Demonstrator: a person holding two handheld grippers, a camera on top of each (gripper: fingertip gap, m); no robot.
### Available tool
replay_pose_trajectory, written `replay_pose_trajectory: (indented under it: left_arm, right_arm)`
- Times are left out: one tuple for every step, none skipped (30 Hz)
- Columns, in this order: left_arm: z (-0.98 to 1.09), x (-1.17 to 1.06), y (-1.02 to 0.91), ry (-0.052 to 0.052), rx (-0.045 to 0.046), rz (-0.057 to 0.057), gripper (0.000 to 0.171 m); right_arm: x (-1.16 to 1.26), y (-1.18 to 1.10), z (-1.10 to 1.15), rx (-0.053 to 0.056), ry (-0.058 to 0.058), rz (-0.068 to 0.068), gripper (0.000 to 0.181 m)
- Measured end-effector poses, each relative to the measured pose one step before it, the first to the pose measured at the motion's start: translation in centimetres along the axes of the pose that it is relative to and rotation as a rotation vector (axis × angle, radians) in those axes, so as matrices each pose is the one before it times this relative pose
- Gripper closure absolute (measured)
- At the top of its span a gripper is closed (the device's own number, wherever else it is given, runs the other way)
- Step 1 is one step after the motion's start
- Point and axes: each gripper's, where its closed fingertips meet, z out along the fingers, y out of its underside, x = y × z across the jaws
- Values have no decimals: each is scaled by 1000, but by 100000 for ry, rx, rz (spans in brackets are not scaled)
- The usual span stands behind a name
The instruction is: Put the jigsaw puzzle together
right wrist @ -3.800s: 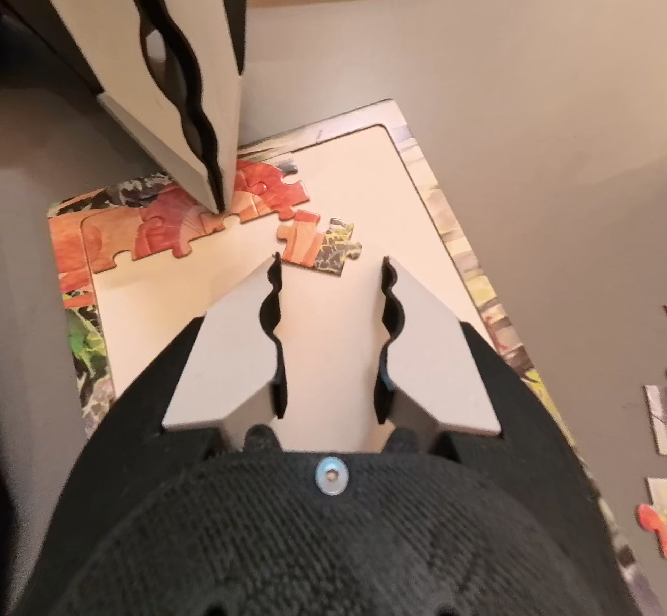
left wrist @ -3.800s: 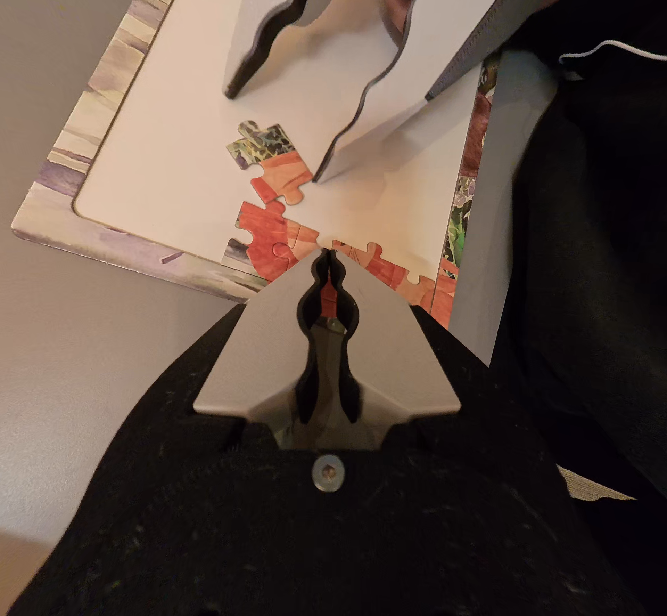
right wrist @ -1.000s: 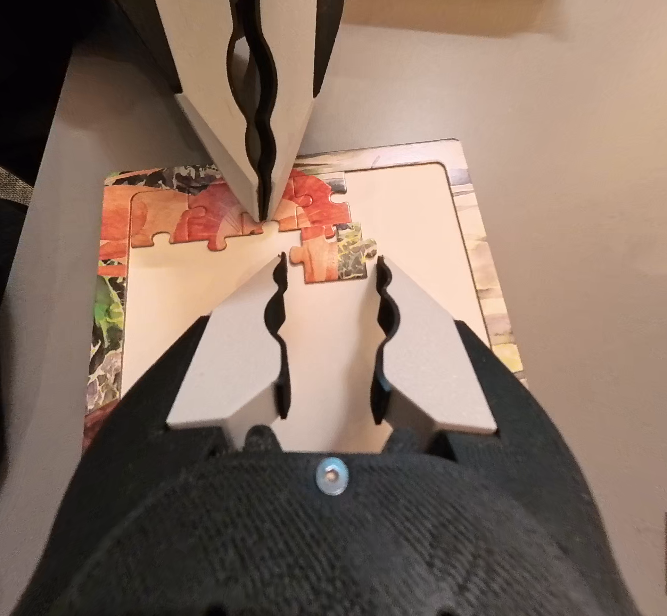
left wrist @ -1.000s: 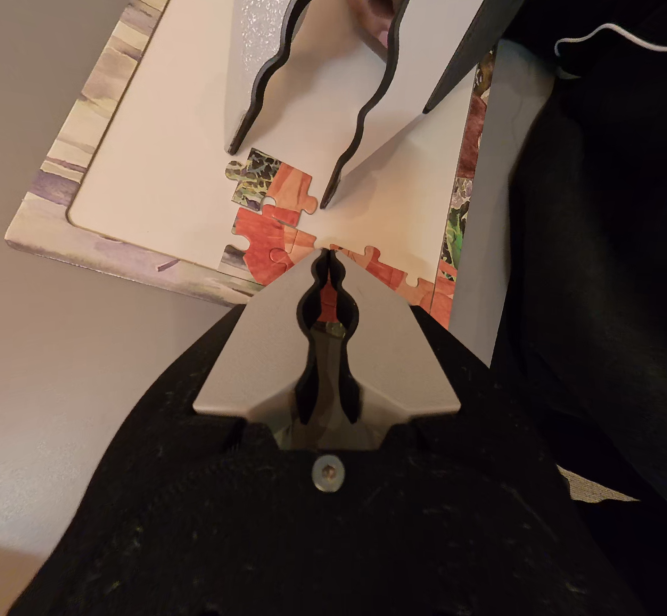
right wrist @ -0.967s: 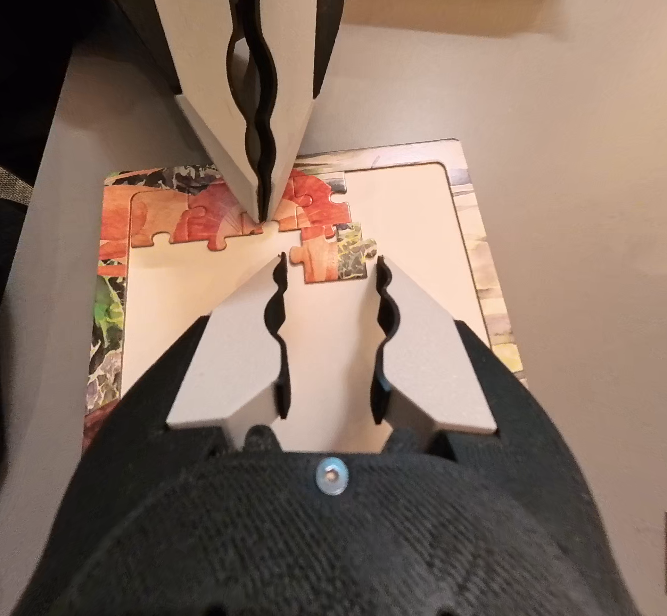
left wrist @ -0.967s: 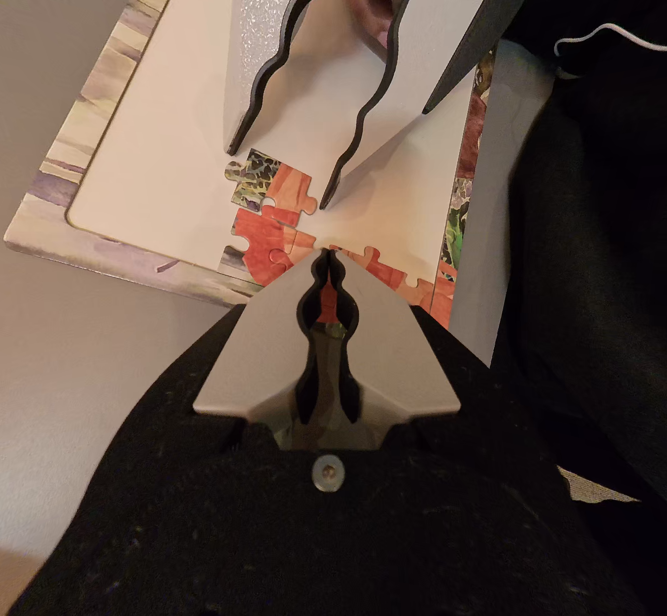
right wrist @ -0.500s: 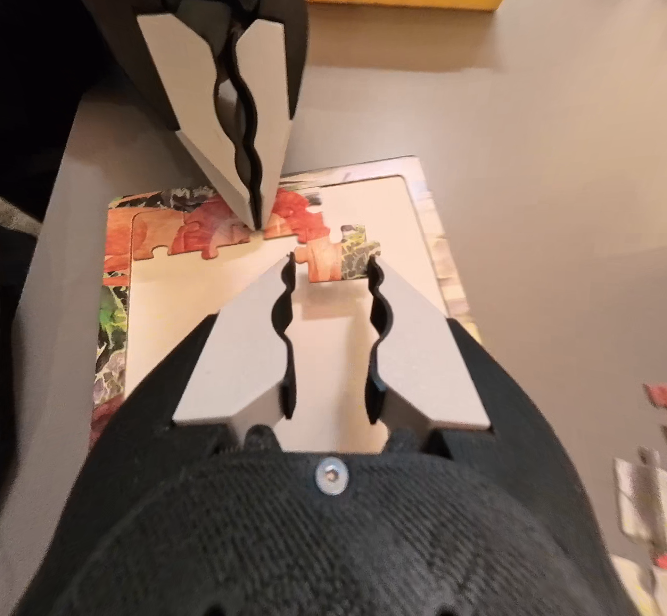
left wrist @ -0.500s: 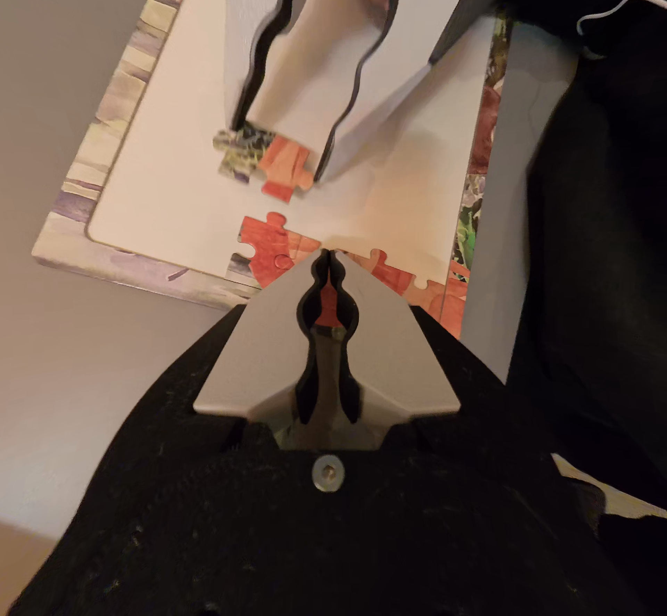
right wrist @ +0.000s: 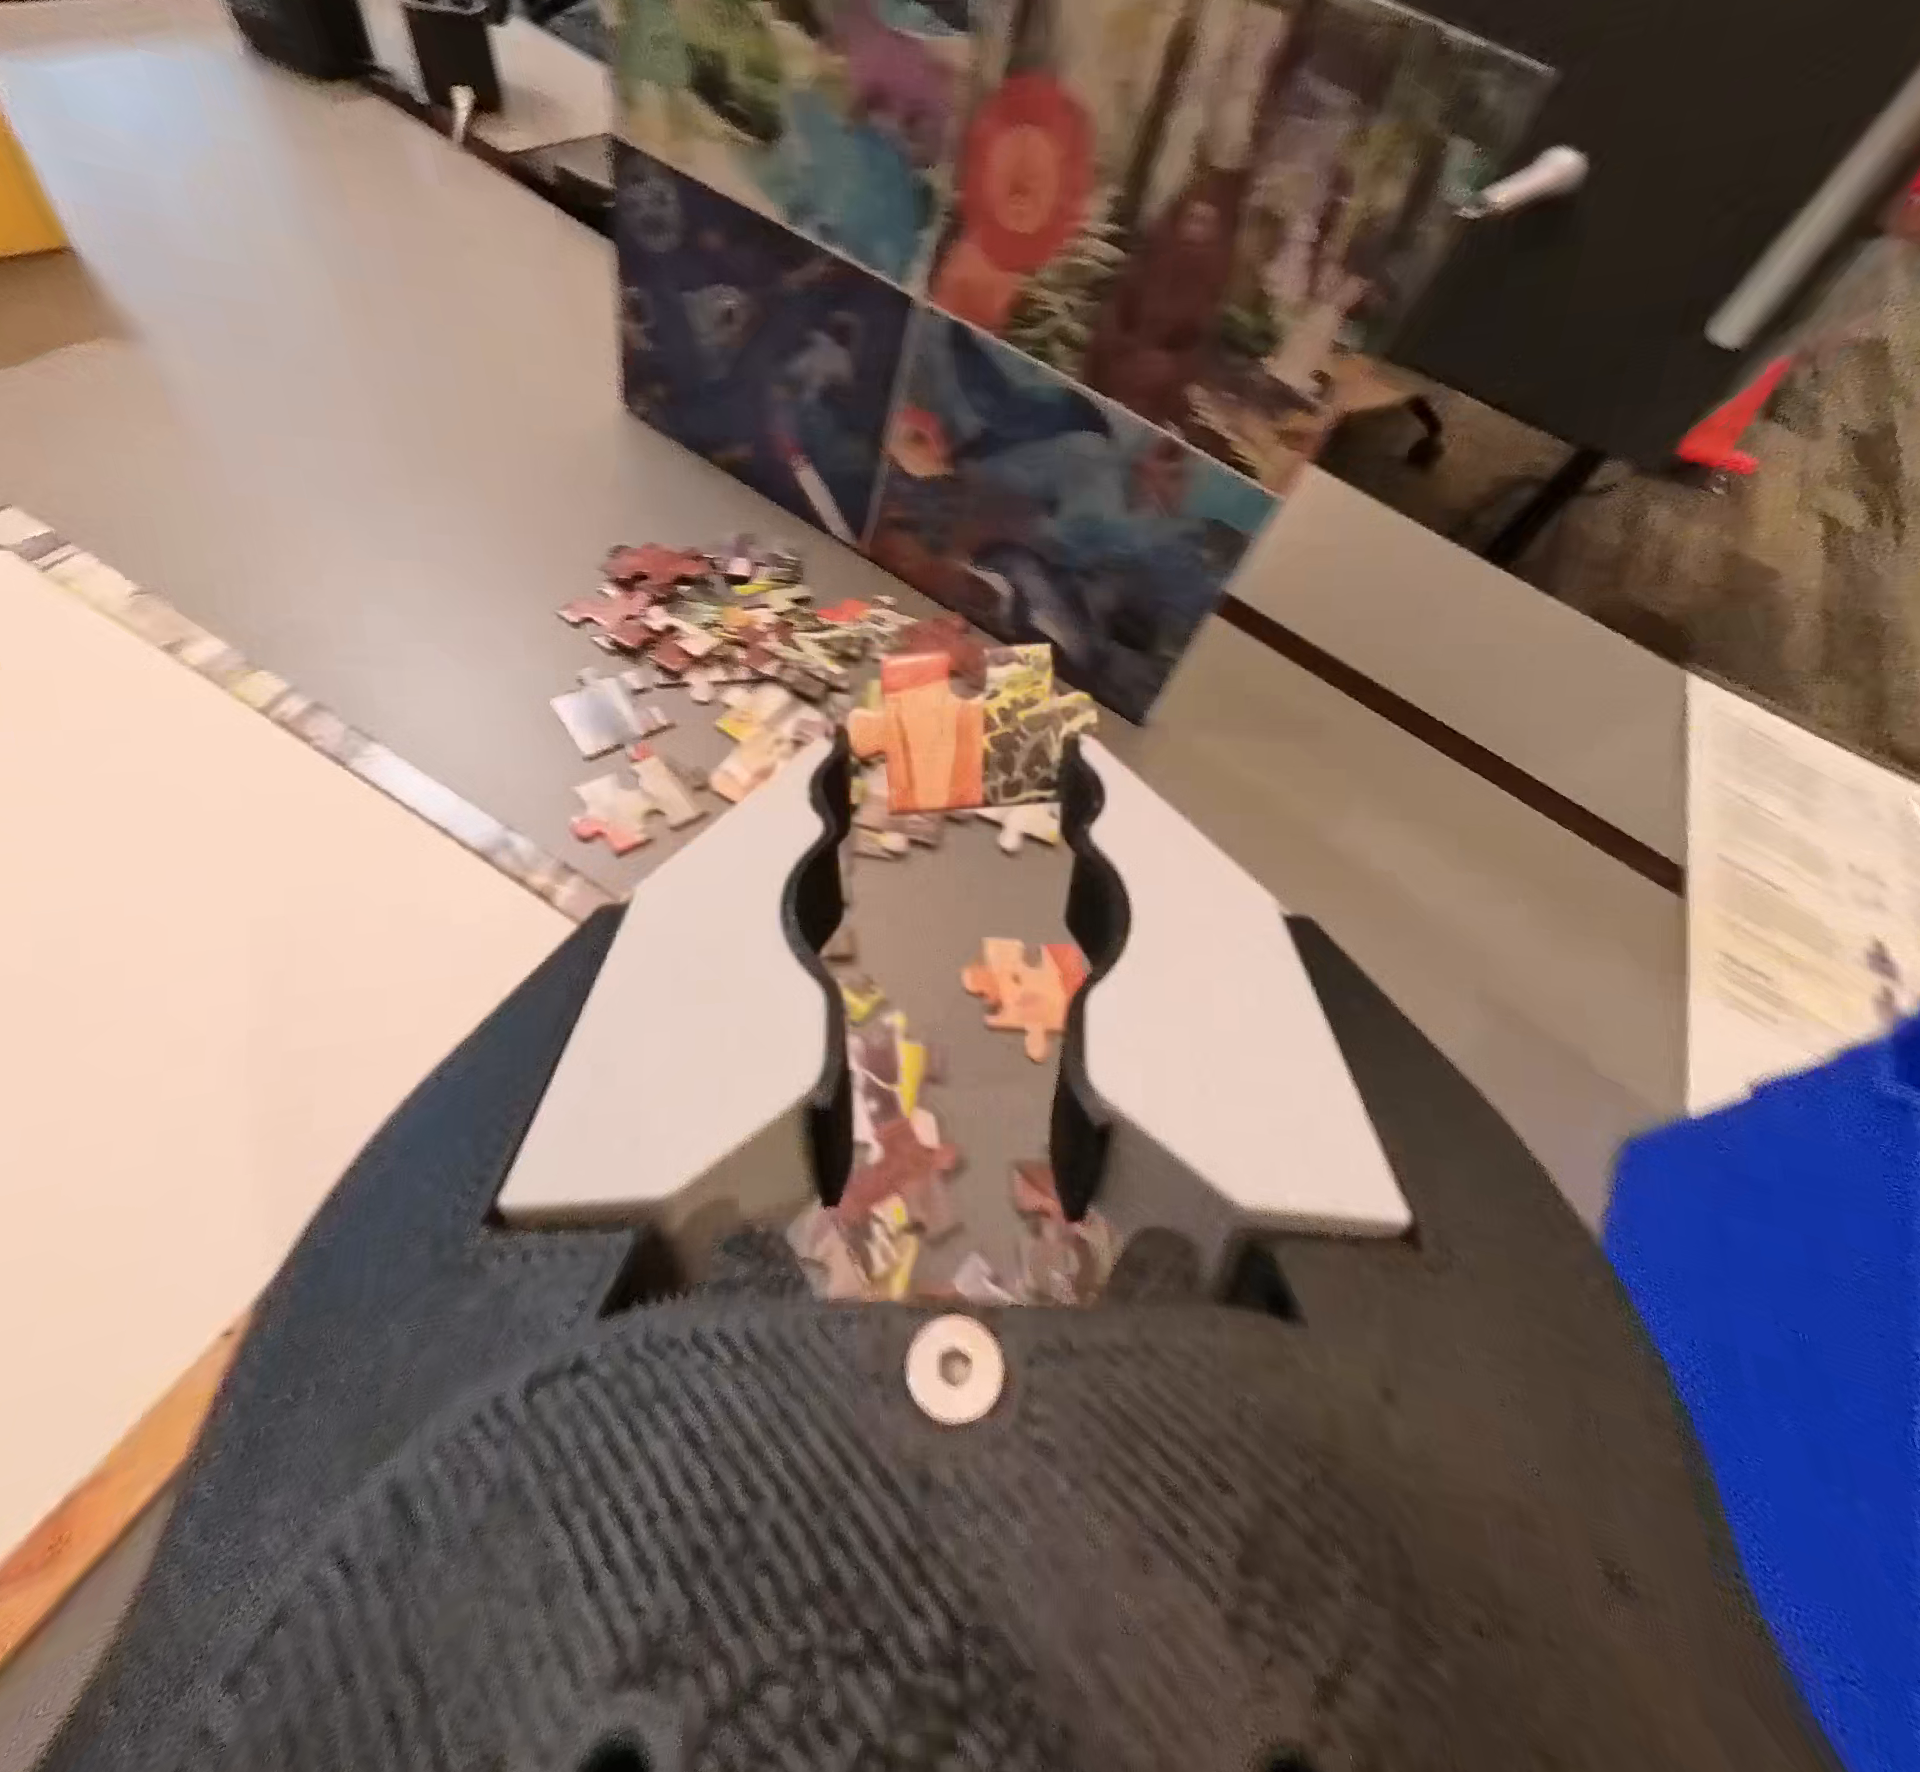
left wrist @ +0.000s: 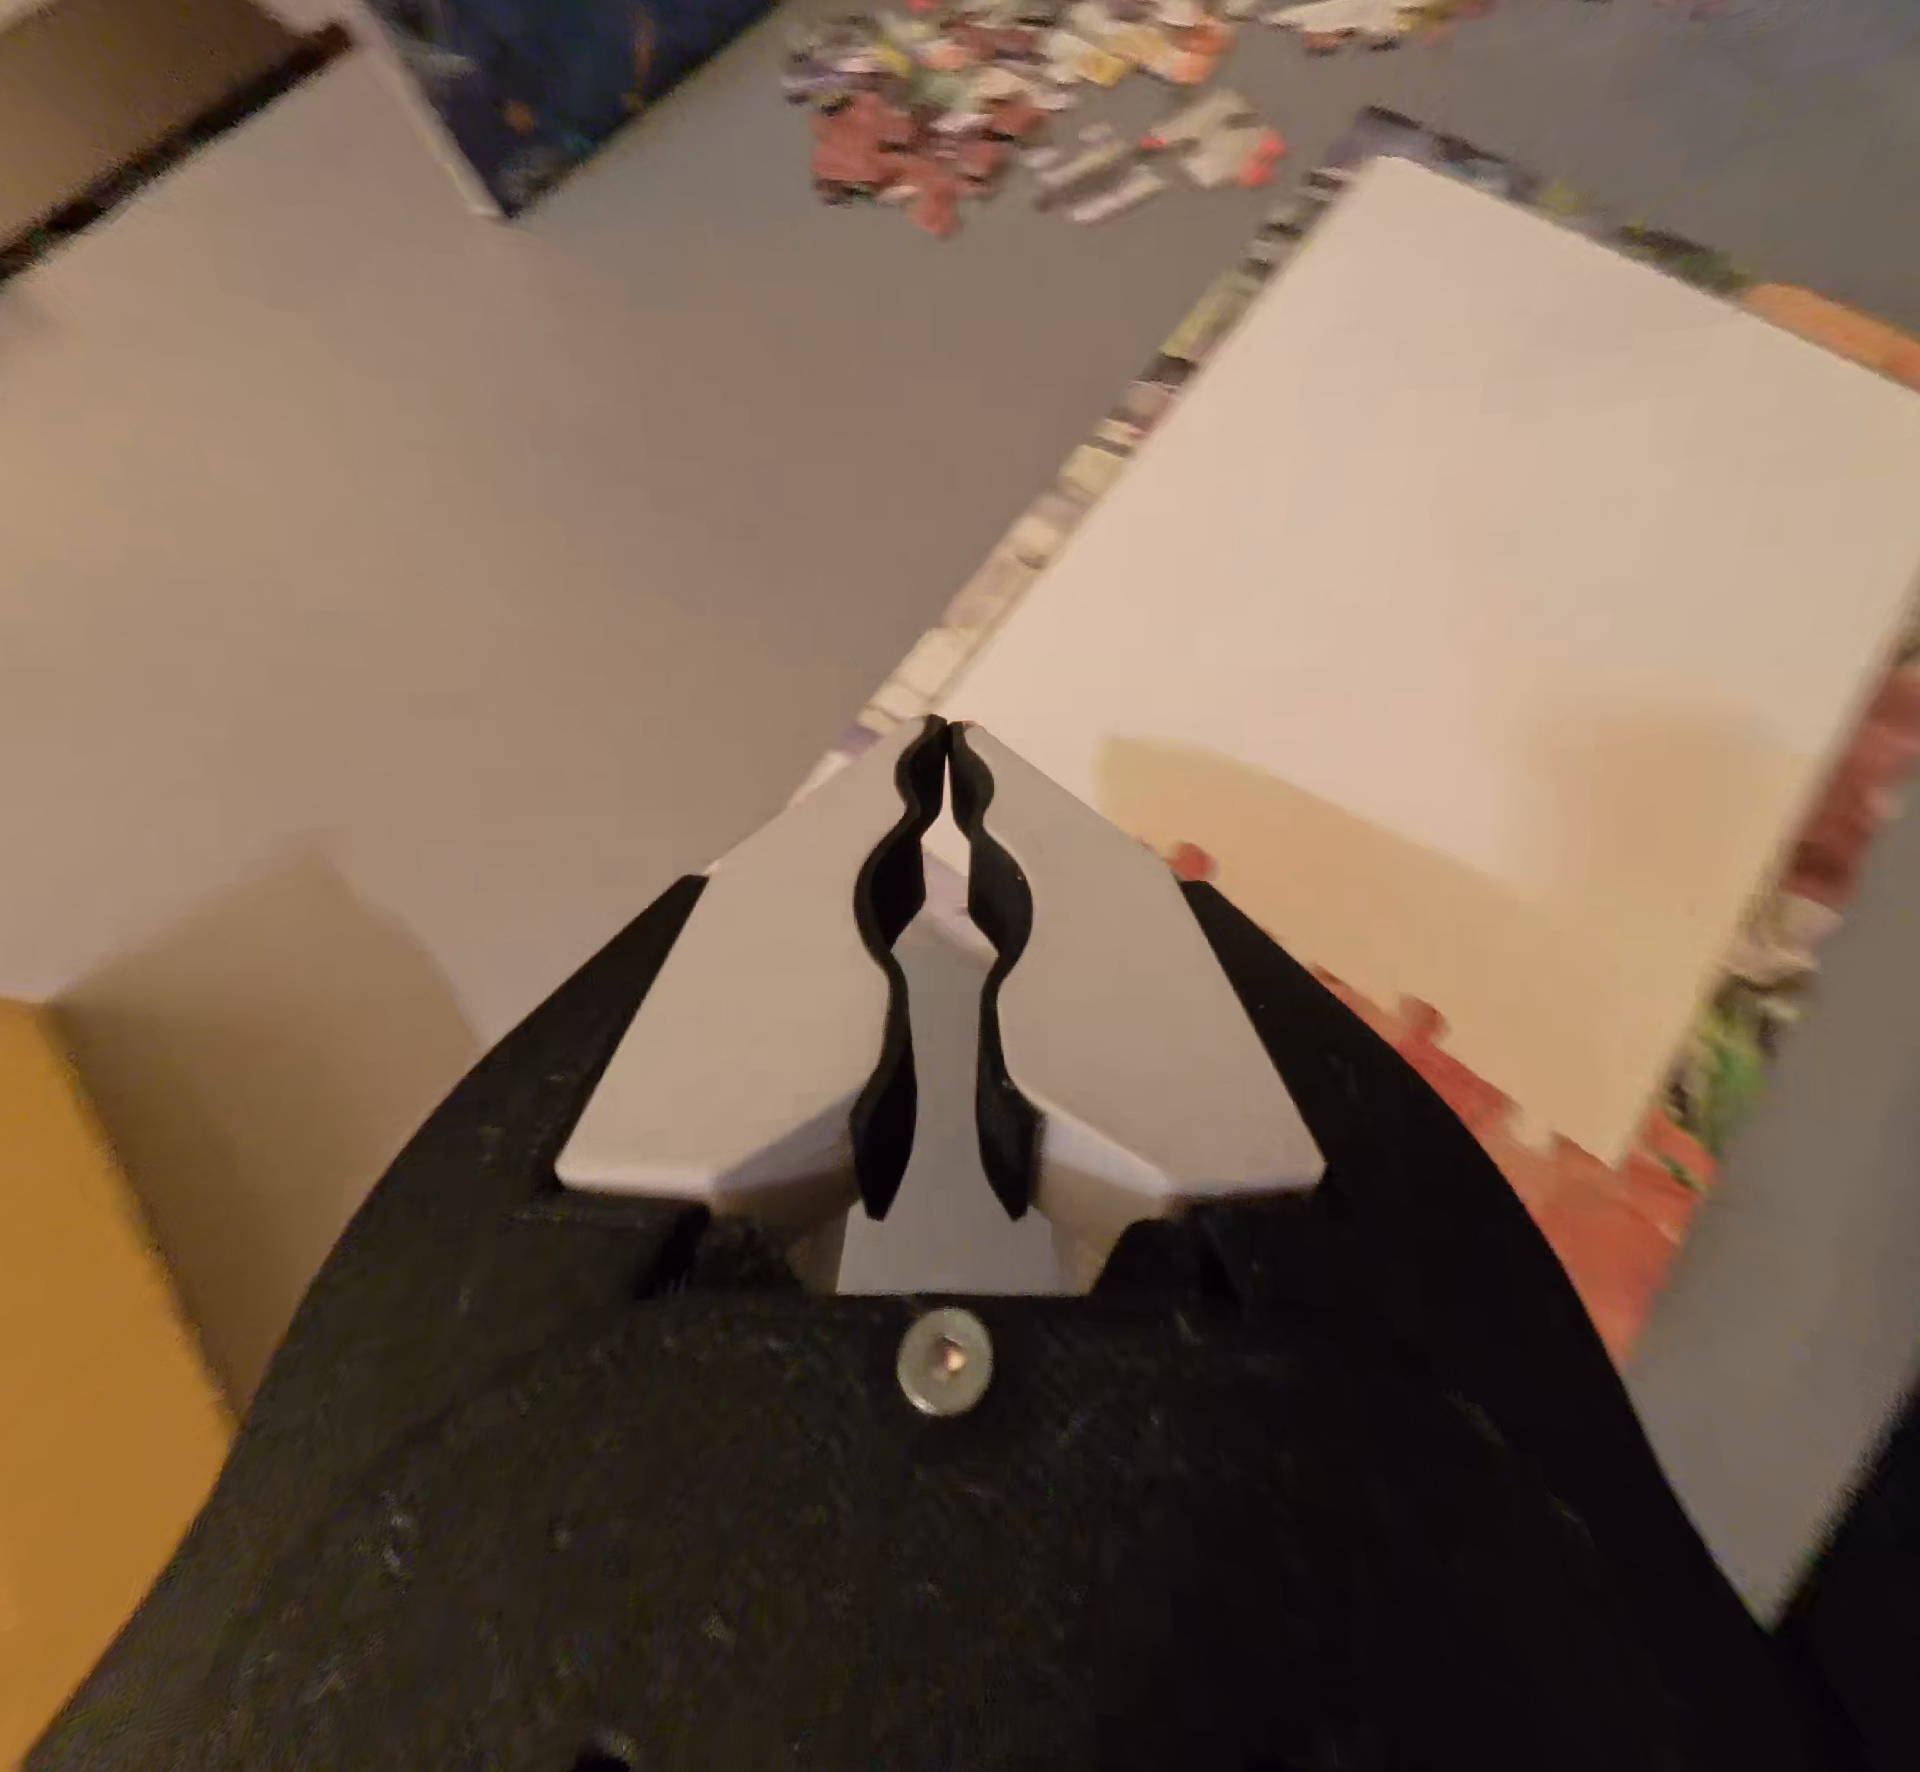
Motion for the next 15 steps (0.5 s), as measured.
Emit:
replay_pose_trajectory:
  left_arm:
    - [90,-1113,-82,-5656,-1999,-525,171]
    - [26,-599,-103,-2355,-1702,-48,171]
    - [-81,-324,-276,-676,-565,-484,171]
    - [-158,-116,-489,186,929,-785,171]
    - [-186,134,-695,1175,2123,-647,171]
    - [-94,294,-802,1543,2781,-863,171]
    - [60,404,-885,2016,3285,-791,171]
    - [303,486,-851,2599,3245,-314,171]
    - [534,349,-658,2198,2198,-243,171]
    - [729,161,-486,1644,1018,-103,171]
    - [862,45,-440,1490,674,488,171]
    - [996,-141,-431,943,567,589,171]
    - [1077,-367,-423,130,730,567,171]
    - [1120,-512,-330,-510,822,676,171]
    - [1064,-571,-79,-1097,83,815,171]
  right_arm:
    - [1127,369,-462,74,1374,2268,142]
    - [819,385,-265,424,909,2117,142]
    - [514,437,-113,800,315,1851,142]
    - [361,604,43,241,151,1491,142]
    - [294,834,201,-1015,106,1129,142]
    - [230,1001,295,-2410,-181,834,143]
    - [270,1037,325,-3443,202,229,142]
    - [334,920,330,-3501,698,-577,143]
    - [320,719,340,-2956,812,-872,143]
    - [166,544,395,-2170,74,-380,142]
    - [-245,383,482,-1189,-2052,887,142]
    - [-695,324,592,-621,-4240,2137,142]
    - [-877,418,639,-1157,-4697,2143,143]
    - [-602,630,607,-2944,-2363,682,143]
    - [-40,746,415,-4403,1570,-1556,143]
